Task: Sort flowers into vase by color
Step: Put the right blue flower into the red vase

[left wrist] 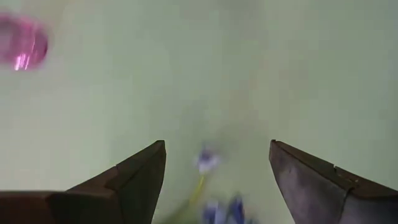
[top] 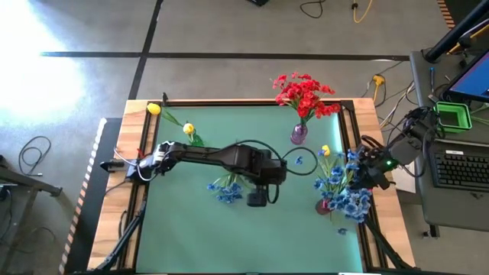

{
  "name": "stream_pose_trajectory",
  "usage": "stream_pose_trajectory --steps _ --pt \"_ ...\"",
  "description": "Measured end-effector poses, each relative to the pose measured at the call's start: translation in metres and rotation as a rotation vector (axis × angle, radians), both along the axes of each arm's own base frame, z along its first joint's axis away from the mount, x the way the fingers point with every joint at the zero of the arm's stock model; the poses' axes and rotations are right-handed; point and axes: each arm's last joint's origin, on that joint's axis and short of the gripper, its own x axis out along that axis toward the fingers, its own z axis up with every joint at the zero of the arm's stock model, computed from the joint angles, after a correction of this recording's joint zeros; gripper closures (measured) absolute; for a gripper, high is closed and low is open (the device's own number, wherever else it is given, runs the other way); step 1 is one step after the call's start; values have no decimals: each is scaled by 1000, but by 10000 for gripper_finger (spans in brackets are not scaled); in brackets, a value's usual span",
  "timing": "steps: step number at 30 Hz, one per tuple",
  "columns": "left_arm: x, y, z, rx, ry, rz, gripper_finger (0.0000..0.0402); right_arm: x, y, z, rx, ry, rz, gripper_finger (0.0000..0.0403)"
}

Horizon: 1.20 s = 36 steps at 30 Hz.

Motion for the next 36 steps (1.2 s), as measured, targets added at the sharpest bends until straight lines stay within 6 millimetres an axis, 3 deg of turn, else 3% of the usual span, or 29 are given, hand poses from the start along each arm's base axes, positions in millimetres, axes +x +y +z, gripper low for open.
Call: stream_pose_trajectory --steps 8,16,22,26,31,36 --pt "-21 6 -16 124 225 205 129 -2 -2 -2 110 125 -94 168" --pt "-23 10 -46 153 283 235 130 -11 -7 -1 98 232 -104 168" --pt "-38 16 -54 110 173 300 146 -12 -9 4 110 220 -102 168" --pt "-55 32 -58 72 54 440 157 -13 -9 6 110 213 -98 168" --pt "-75 51 -77 70 -40 683 160 -13 -9 6 111 212 -98 168" --pt "-78 69 -106 22 -64 859 161 -12 -8 6 107 216 -100 168"
